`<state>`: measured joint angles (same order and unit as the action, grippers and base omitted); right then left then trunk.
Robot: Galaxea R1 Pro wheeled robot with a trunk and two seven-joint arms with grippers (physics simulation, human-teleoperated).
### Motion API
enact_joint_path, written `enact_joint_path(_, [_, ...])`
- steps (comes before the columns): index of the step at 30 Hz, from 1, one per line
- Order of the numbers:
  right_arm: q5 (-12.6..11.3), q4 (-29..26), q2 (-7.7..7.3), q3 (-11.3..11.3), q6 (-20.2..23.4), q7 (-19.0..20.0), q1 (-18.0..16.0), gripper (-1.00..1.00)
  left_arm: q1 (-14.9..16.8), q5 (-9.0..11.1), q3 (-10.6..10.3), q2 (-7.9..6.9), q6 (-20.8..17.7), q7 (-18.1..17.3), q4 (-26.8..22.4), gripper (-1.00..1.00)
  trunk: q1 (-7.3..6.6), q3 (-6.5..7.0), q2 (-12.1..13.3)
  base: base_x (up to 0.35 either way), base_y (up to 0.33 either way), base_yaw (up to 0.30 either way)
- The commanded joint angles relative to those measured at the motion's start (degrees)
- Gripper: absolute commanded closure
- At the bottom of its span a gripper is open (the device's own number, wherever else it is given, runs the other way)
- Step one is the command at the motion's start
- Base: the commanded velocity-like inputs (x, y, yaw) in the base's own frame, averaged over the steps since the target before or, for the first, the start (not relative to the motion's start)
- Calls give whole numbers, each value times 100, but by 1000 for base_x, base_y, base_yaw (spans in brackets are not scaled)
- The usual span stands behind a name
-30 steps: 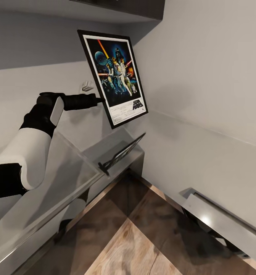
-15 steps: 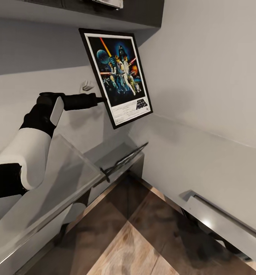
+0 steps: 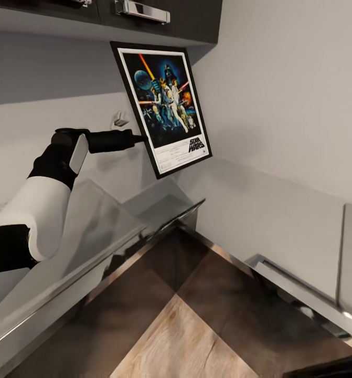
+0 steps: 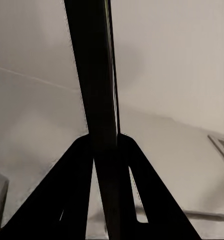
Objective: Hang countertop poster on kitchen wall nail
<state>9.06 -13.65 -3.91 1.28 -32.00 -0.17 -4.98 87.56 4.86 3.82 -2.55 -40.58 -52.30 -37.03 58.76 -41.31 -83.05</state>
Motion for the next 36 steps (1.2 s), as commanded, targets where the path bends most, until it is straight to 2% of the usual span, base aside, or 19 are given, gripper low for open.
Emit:
enact_joint_path(1, [8,3,-3,9,-16,-3,-3,-100,0,32,5,0,-34,5,8,100,-4,-4,-3,-315,0,0])
enact_joint_path(12, [4,-6,-11,0,-24,-8,-3,-100,-16,32,5,0,-27,-8,-1,100,-4,-4,-3,-333,0,0])
enact_joint_path(16, [-11,-12,-31,-12,-20,-9,-3,-100,-159,38,5,0,-22,-14,-81,100,-4,-4,-3,-339,0,0])
enact_joint_path(20, [-31,-14,-99,-24,-17,-9,-3,-100,-589,45,5,0,-23,-41,-734,100,-4,-4,-3,-339,0,0])
enact_joint_path(22, [-34,-15,-127,-23,-17,-9,-3,-100,-864,44,5,0,-28,-242,-1128,100,-4,-4,-3,-339,0,0])
enact_joint_path(26, [-36,-15,-146,-29,-17,-9,-3,-100,-1151,42,5,0,-35,-563,-1487,100,-4,-4,-3,-339,0,0])
enact_joint_path(27, [-36,-15,-150,-28,-17,-9,-3,-100,-1328,45,5,0,-36,-640,-1705,100,-4,-4,-3,-339,0,0])
enact_joint_path(30, [-38,-15,-153,-29,-17,-9,-3,-100,-1636,53,5,0,-47,-687,-2133,100,-4,-4,-3,-339,0,0])
enact_joint_path(31, [-36,-15,-154,-26,-17,-9,-3,-100,-2186,78,8,0,-233,-717,-2990,100,-4,-4,-3,-339,0,0])
enact_joint_path(35, [-36,-19,-154,-29,-17,-9,-3,-100,-2400,83,12,0,-313,-798,-3289,100,-4,-4,-3,-339,0,0])
enact_joint_path(36, [-36,-21,-163,-29,-17,-9,-3,-100,-2472,84,11,0,-328,-908,-3381,100,-4,-4,-3,-339,0,0])
